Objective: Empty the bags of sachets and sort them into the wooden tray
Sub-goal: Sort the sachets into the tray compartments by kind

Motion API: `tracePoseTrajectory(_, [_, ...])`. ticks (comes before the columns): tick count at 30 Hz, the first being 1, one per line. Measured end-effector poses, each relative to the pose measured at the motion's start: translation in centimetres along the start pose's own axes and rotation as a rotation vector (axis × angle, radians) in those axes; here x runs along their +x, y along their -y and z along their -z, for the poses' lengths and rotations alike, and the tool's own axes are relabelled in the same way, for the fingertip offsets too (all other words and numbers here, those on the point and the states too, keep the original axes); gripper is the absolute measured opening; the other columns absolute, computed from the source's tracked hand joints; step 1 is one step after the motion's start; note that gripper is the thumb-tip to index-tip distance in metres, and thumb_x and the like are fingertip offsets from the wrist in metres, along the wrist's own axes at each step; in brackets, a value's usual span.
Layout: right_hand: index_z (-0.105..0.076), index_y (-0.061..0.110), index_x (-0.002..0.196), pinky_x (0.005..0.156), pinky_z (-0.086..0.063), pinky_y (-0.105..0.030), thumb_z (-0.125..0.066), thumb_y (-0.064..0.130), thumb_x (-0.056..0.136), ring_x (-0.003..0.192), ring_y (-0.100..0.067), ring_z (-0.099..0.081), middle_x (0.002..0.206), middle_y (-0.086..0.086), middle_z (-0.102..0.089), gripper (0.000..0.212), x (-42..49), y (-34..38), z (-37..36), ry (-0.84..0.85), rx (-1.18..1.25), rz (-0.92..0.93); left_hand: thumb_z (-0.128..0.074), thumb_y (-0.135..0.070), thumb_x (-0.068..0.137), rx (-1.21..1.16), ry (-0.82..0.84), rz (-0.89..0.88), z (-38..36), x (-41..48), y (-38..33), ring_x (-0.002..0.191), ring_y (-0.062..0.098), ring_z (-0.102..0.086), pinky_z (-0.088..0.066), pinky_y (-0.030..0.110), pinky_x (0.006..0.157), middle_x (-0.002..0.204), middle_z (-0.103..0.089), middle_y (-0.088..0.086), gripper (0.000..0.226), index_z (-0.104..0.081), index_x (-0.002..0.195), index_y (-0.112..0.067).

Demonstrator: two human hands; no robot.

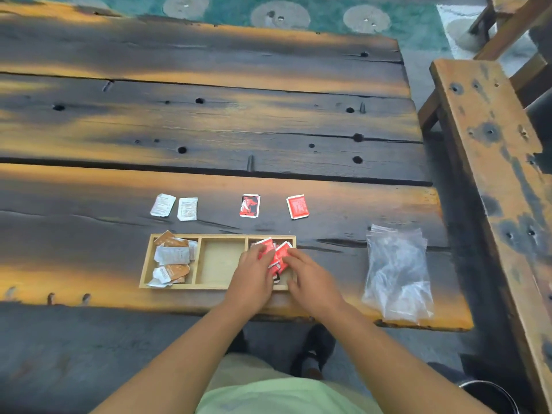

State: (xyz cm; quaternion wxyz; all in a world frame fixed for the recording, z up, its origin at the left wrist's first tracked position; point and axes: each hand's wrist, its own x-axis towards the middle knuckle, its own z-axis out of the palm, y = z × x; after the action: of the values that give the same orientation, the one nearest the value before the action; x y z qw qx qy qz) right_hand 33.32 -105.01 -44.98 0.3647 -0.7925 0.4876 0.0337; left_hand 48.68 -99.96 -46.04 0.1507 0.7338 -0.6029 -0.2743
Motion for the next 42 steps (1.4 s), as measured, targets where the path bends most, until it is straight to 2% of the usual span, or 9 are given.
tracePoseTrajectory(5, [-0.038, 0.028, 0.151, 0.098, -0.051, -0.039, -0.048, 0.012, 0.093, 0.129, -0.021, -0.055, 0.164, 0.017, -0.021, 0.061, 0.1, 0.3, -0.2, 0.016, -0.082, 0.016, -0.054, -0.002, 0.091, 0.103, -0.004, -0.040, -1.2, -0.9, 1.2, 0.145, 0.032, -0.028, -0.026, 0.036, 0.119, 0.158, -0.031, 0.015, 0.064, -0.038, 0.152, -0.017])
tracePoseTrajectory(9, [-0.033, 0.029, 0.154, 0.092, -0.051, -0.035, -0.045, 0.014, 0.097, 0.123, -0.020, -0.060, 0.165, 0.022, -0.013, 0.060, -0.1, 0.7, -0.7, 0.015, -0.103, 0.030, -0.050, -0.003, 0.093, 0.110, 0.048, -0.086, -1.1, -1.7, 2.0, 0.144, 0.032, -0.031, -0.033, 0.040, 0.118, 0.159, -0.030, 0.015, 0.060, -0.040, 0.151, -0.016])
tracePoseTrajectory(17, [-0.034, 0.024, 0.154, 0.109, -0.040, -0.030, -0.047, 0.009, 0.093, 0.140, -0.014, -0.043, 0.162, 0.010, -0.029, 0.064, -0.6, 0.9, -1.6, 0.075, -0.004, 0.060, -0.046, -0.004, 0.094, 0.103, 0.084, -0.174, -0.6, -2.9, 2.3, 0.147, 0.027, -0.026, -0.025, 0.037, 0.121, 0.161, -0.026, 0.011, 0.060, -0.034, 0.152, -0.013])
tracePoseTrajectory(22, [-0.054, 0.021, 0.124, 0.082, -0.050, -0.038, -0.052, 0.014, 0.093, 0.103, -0.025, -0.063, 0.113, -0.002, -0.068, 0.032, 0.3, 2.0, -1.0, -0.061, 0.112, -0.111, -0.051, -0.008, 0.093, -0.118, 0.077, -0.043, 1.2, -1.6, 1.8, 0.126, 0.016, -0.050, -0.041, 0.025, 0.105, 0.140, -0.050, -0.002, 0.051, -0.046, 0.142, -0.022])
tracePoseTrajectory(26, [-0.056, 0.018, 0.116, 0.080, -0.051, -0.037, -0.057, 0.017, 0.090, 0.100, -0.023, -0.062, 0.112, 0.000, -0.066, 0.026, 1.6, 4.1, -1.1, -0.173, 0.114, -0.144, -0.055, -0.010, 0.093, -0.356, 0.083, 0.091, 3.8, -1.2, 2.4, 0.097, 0.012, -0.059, -0.047, 0.023, 0.086, 0.117, -0.061, -0.006, 0.050, -0.049, 0.140, -0.026])
tracePoseTrajectory(29, [-0.057, 0.020, 0.113, 0.082, -0.051, -0.037, -0.056, 0.018, 0.091, 0.101, -0.022, -0.061, 0.111, 0.001, -0.064, 0.022, 2.5, 6.8, -2.2, -0.194, 0.083, -0.094, -0.056, -0.008, 0.091, -0.429, 0.037, 0.107, 5.6, -1.6, 4.7, 0.091, 0.010, -0.063, -0.049, 0.020, 0.078, 0.110, -0.065, -0.008, 0.044, -0.057, 0.130, -0.027])
tracePoseTrajectory(32, [-0.059, 0.020, 0.122, 0.081, -0.045, -0.029, -0.056, 0.018, 0.093, 0.100, -0.016, -0.061, 0.115, 0.005, -0.064, 0.029, 3.5, 10.0, -3.9, -0.175, 0.083, -0.052, -0.058, -0.007, 0.092, -0.401, -0.050, 0.112, 7.8, -2.0, 8.3, 0.095, 0.010, -0.063, -0.050, 0.023, 0.084, 0.104, -0.068, -0.006, 0.033, -0.063, 0.121, -0.022])
tracePoseTrajectory(36, [-0.060, 0.018, 0.123, 0.090, -0.050, -0.035, -0.058, 0.016, 0.092, 0.103, -0.017, -0.061, 0.117, 0.002, -0.064, 0.031, 5.3, 14.4, -6.2, -0.146, 0.117, 0.032, -0.059, -0.005, 0.088, -0.287, -0.223, 0.083, 10.6, -2.7, 14.3, 0.103, 0.017, -0.060, -0.051, 0.035, 0.091, 0.107, -0.066, -0.003, 0.026, -0.067, 0.110, -0.017])
tracePoseTrajectory(42, [-0.053, 0.018, 0.134, 0.101, -0.040, -0.029, -0.065, 0.021, 0.088, 0.123, -0.018, -0.050, 0.130, 0.000, -0.057, 0.048, 8.0, 19.5, -8.6, -0.141, 0.083, 0.118, -0.063, -0.008, 0.087, -0.226, -0.174, 0.092, 12.3, -2.8, 20.2, 0.127, 0.018, -0.047, -0.037, 0.029, 0.106, 0.136, -0.052, -0.003, 0.050, -0.051, 0.134, -0.020])
